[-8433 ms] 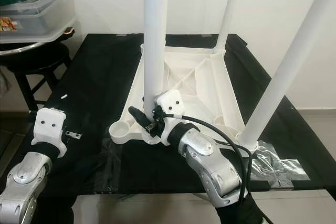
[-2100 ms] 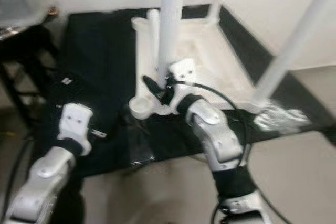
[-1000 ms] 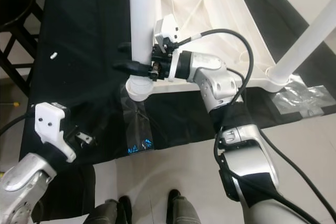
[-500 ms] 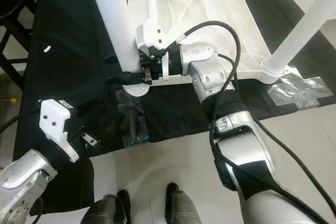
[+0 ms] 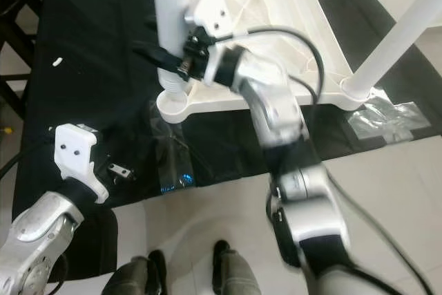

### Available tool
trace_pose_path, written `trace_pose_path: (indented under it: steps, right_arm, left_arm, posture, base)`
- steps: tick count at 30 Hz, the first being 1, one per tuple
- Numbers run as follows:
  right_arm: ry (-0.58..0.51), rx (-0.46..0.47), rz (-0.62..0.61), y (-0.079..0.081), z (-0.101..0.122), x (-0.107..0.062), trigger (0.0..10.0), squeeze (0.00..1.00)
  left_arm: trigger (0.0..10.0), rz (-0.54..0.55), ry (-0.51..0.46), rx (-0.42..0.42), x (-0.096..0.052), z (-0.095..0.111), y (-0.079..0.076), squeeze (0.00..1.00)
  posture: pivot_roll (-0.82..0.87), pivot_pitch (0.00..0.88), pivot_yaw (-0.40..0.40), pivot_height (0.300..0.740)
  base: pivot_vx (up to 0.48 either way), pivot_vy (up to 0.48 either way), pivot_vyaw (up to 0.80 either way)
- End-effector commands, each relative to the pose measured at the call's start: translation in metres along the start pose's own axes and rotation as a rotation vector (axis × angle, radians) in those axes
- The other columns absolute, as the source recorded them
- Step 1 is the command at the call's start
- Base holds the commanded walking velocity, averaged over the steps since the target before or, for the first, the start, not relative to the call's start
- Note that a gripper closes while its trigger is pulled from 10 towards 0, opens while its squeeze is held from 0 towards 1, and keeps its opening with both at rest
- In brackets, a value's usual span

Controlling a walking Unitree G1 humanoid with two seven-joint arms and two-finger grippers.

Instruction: Building children table

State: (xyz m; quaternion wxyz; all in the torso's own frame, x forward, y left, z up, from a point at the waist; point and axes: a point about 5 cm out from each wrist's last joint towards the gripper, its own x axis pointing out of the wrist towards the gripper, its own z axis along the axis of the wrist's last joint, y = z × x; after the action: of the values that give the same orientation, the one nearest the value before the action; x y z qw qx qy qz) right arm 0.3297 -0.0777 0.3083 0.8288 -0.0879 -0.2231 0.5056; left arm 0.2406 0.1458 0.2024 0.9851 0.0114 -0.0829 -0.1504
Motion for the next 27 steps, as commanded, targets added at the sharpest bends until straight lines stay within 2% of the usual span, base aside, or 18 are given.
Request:
trace_pose_path:
  steps: [1,3,4,5,7,10,14,20,21,27]
  right_arm:
    - [-0.018,-0.005,-0.046,0.011,0.010,-0.003,10.0,0.00]
    - [0.035,0.057,-0.152,0.028,-0.002,-0.015,10.0,0.00]
    - [0.035,0.057,-0.152,0.028,-0.002,-0.015,10.0,0.00]
    - [0.078,0.095,-0.226,0.038,-0.012,-0.023,10.0,0.00]
    - [0.105,0.124,-0.272,0.045,-0.021,-0.029,10.0,0.00]
    - [0.118,0.141,-0.289,0.049,-0.025,-0.032,10.0,0.00]
    - [0.203,0.113,-0.352,0.052,-0.040,-0.045,10.0,0.00]
    - [0.240,0.139,-0.386,0.053,-0.045,-0.047,10.0,0.00]
    - [0.261,0.164,-0.398,0.058,-0.047,-0.047,10.0,0.00]
    - [0.264,0.164,-0.399,0.065,-0.048,-0.046,10.0,0.00]
  left_arm:
    - [10.0,0.032,0.003,0.005,0.000,-0.004,0.004,0.00]
    - [10.0,0.091,-0.008,0.047,0.005,-0.003,0.012,0.00]
    - [10.0,0.091,-0.008,0.047,0.005,-0.003,0.012,0.00]
    - [10.0,0.114,-0.007,0.051,0.009,-0.003,0.017,0.00]
    - [10.0,0.129,-0.001,0.057,0.010,-0.004,0.021,0.00]
    - [10.0,0.135,0.003,0.058,0.010,-0.005,0.024,0.00]
    - [10.0,0.152,0.006,0.086,0.011,-0.008,0.032,0.00]
    - [10.0,0.128,-0.010,0.059,0.016,-0.008,0.031,0.00]
    - [10.0,0.130,-0.004,0.045,0.016,-0.011,0.032,0.00]
    - [10.0,0.139,0.014,0.009,0.013,-0.018,0.033,0.00]
  posture:
    - [0.00,0.188,-0.050,0.740]
    - [-0.01,0.156,-0.039,0.740]
    - [-0.01,0.156,-0.039,0.740]
    - [-0.01,0.140,-0.034,0.740]
    - [-0.01,0.130,-0.032,0.740]
    - [-0.01,0.123,-0.032,0.740]
    - [-0.01,0.093,-0.022,0.740]
    - [0.00,0.071,-0.021,0.740]
    - [0.00,0.068,-0.016,0.740]
    - [-0.01,0.063,-0.010,0.740]
  base:
    - [0.000,0.000,0.00]
    - [0.000,0.000,0.00]
    - [0.000,0.000,0.00]
    - [0.000,0.000,0.00]
    - [0.000,0.000,0.00]
    - [0.000,0.000,0.00]
    - [0.000,0.000,0.00]
    - [0.149,0.000,0.00]
    - [0.398,0.000,-0.80]
    - [0.399,0.000,-0.67]
